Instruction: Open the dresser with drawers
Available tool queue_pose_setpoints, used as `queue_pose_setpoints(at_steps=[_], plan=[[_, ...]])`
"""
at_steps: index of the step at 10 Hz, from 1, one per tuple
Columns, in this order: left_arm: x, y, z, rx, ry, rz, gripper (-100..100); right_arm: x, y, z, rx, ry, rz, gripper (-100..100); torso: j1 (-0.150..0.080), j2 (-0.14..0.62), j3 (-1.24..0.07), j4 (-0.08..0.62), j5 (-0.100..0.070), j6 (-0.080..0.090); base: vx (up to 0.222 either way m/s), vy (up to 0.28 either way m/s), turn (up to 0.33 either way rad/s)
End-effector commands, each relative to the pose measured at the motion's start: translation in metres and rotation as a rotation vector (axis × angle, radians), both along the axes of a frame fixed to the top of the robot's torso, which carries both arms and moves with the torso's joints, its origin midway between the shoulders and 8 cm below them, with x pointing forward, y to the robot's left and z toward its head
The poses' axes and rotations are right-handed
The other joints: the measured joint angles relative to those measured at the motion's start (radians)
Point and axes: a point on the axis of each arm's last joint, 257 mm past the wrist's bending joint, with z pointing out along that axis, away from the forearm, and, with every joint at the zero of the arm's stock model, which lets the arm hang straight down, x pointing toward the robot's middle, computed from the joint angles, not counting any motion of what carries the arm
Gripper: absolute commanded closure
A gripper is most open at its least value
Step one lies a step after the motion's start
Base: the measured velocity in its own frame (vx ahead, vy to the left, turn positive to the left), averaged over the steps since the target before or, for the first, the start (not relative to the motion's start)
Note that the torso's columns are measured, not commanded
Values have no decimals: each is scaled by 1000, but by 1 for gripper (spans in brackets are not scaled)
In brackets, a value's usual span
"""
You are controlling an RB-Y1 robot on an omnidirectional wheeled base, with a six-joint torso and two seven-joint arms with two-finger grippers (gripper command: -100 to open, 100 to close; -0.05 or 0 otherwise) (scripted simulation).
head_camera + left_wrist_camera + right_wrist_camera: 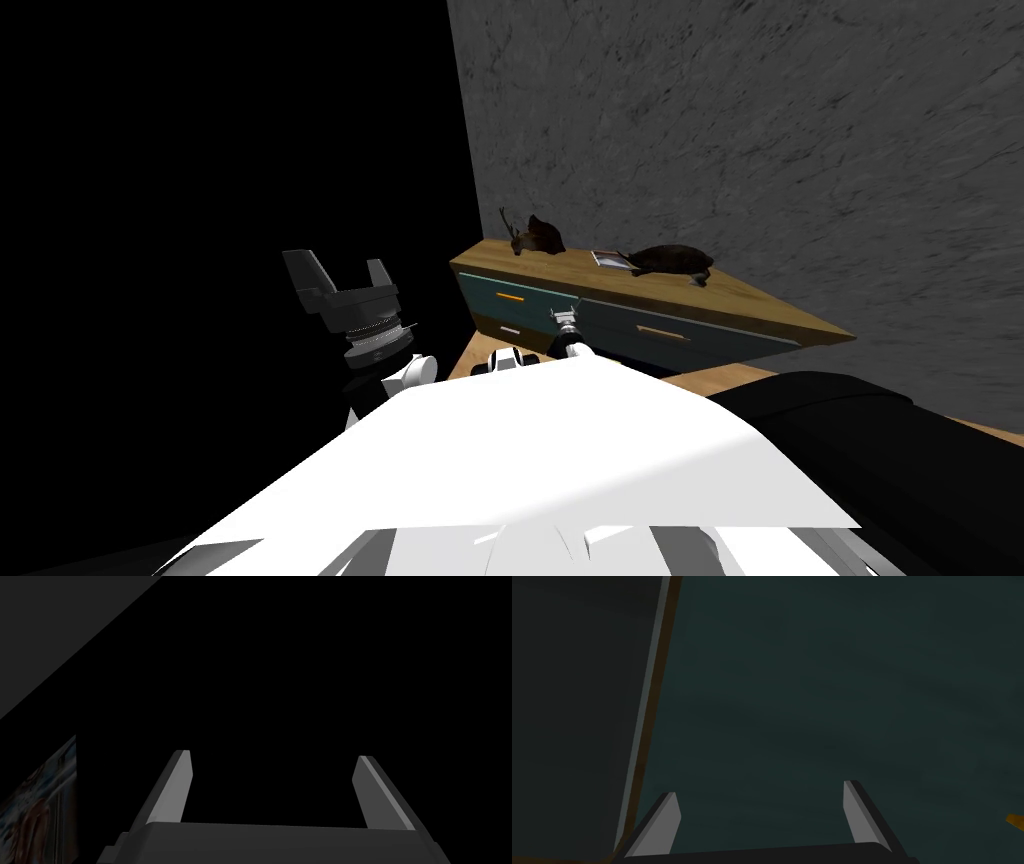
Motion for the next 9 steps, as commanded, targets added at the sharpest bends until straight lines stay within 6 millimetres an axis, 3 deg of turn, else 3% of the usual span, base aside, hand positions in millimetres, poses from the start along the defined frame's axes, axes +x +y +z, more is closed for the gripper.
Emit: queue_pose_setpoints(at_steps=[1, 9], plan=[[0, 0, 0, 0, 0, 0, 0, 1, 8, -11, -119, 48, 9, -100, 0, 0, 0, 0, 0, -1, 77, 107, -44], [0, 0, 0, 0, 0, 0, 0, -5, 5, -14, -393, 103, -3, -100, 9, 12, 6, 9, 8, 1, 39, 76, -10]])
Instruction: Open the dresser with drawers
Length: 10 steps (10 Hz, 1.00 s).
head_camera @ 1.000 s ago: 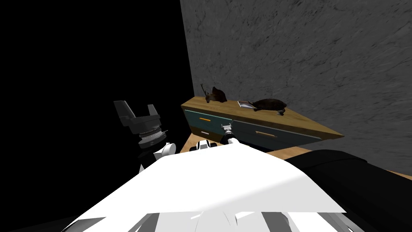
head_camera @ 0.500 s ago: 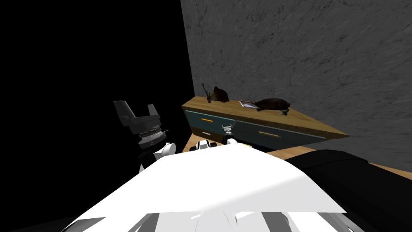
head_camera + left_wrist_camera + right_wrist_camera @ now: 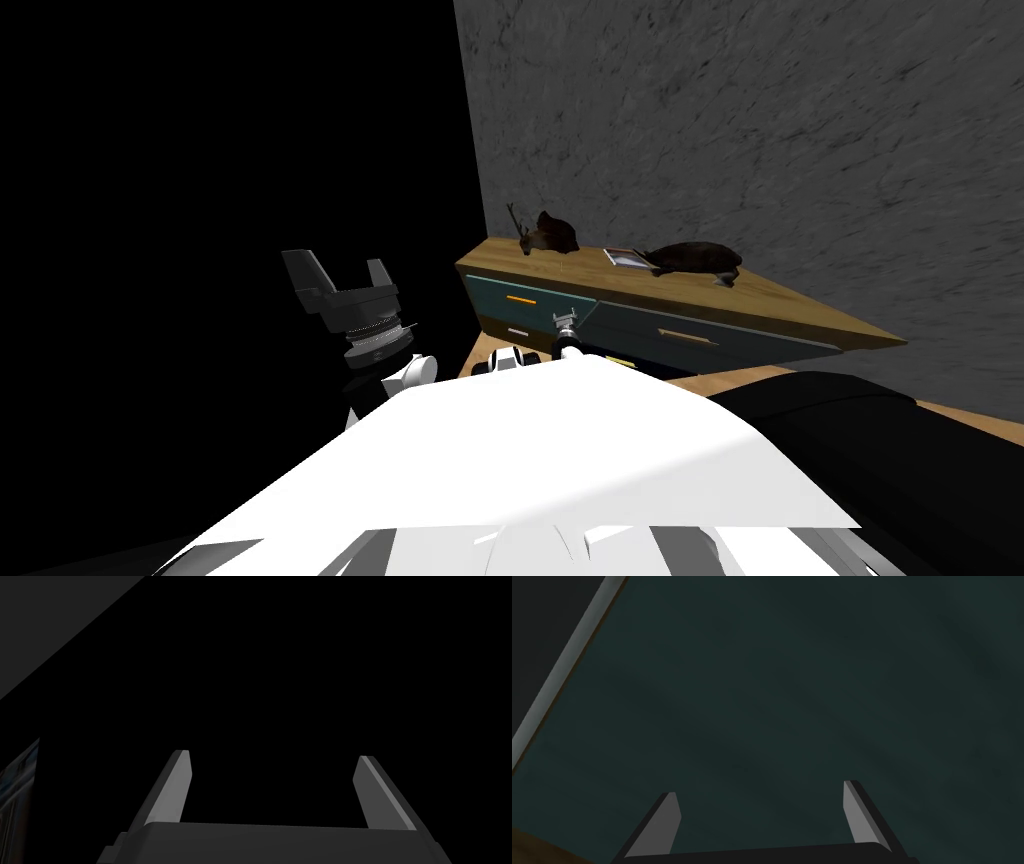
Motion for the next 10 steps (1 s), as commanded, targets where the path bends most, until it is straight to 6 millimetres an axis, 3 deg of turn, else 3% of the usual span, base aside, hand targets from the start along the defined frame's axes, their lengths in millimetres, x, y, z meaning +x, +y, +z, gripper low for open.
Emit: queue_pose_setpoints(at_steps=[1, 10], plan=[[0, 0, 0, 0, 0, 0, 0, 10, 17, 5, -65, -4, 40, -100, 0, 1, 1, 0, 0, 2, 20, 47, 4], [0, 0, 0, 0, 0, 0, 0, 8, 28, 14, -303, 15, 43, -100, 1, 17, 8, 3, 4, 16, 20, 59, 12]])
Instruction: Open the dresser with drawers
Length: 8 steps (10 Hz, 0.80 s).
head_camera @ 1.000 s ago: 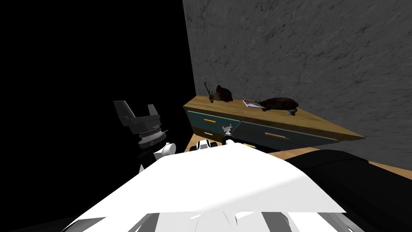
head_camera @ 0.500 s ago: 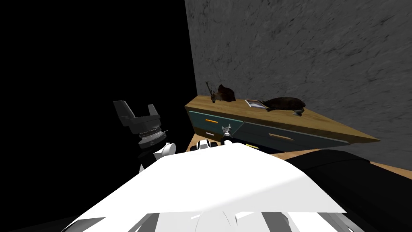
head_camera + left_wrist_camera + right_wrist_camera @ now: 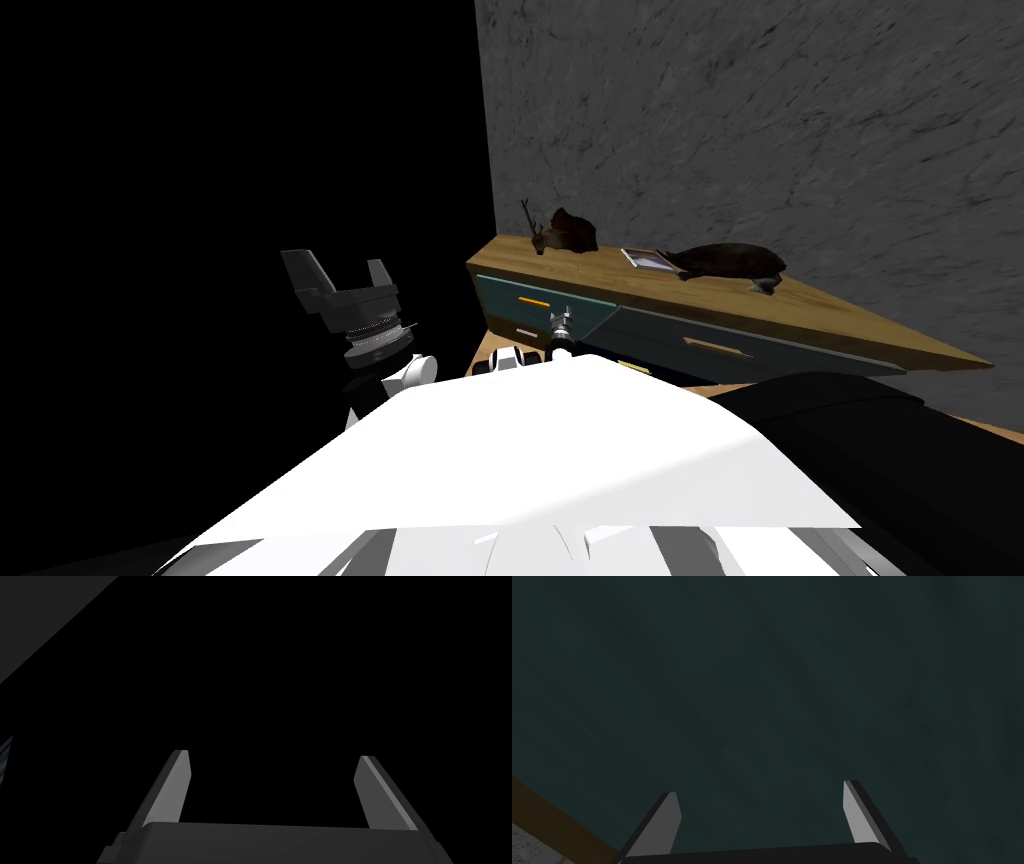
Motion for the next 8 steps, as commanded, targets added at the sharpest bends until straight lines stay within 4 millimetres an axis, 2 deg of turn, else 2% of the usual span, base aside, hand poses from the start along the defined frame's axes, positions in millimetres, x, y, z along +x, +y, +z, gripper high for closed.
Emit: queue_pose_setpoints(at_steps=[1, 6, 7, 8], plan=[[0, 0, 0, 0, 0, 0, 0, 3, 9, 6, -64, -7, 14, -100, -2, 3, 1, 0, 0, 2, 21, 57, 12], [0, 0, 0, 0, 0, 0, 0, 4, 31, 17, -169, -22, 12, -100, -5, 9, 5, 1, -1, 7, 5, 59, 5], [0, 0, 0, 0, 0, 0, 0, 4, 28, 14, -158, -18, 15, -100, -5, 9, 5, 1, -1, 7, -2, 24, 0], [0, 0, 0, 0, 0, 0, 0, 12, 24, 14, -159, -25, 15, -100, -6, 8, 4, 0, -1, 7, -33, 20, 84]])
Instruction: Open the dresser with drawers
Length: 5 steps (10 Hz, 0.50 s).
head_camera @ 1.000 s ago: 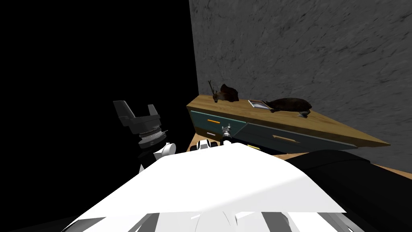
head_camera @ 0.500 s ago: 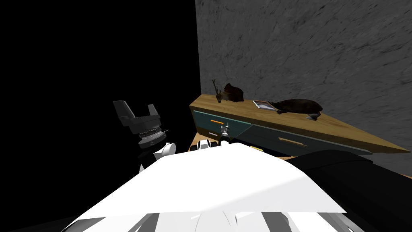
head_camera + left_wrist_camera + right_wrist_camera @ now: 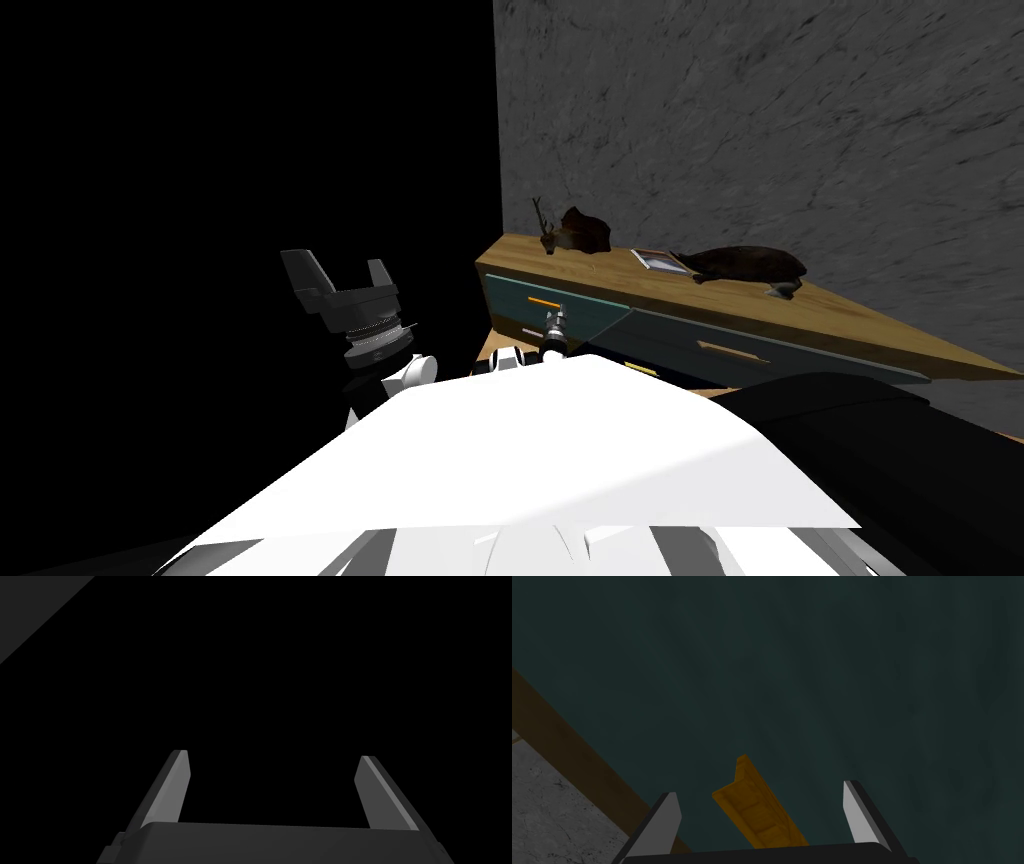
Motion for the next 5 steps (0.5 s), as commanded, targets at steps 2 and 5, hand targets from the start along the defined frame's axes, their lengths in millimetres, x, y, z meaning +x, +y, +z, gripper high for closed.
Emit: queue_pose_setpoints(at_steps=[2, 5], plan=[[0, 0, 0, 0, 0, 0, 0, 17, -11, -1, 1, -9, 3, -100, 1, 1, 1, 0, 0, 0, -48, 21, 56], [0, 0, 0, 0, 0, 0, 0, 24, -20, -5, 20, -6, -8, -100, 2, 0, 0, 0, 0, 0, -52, 19, 58]])
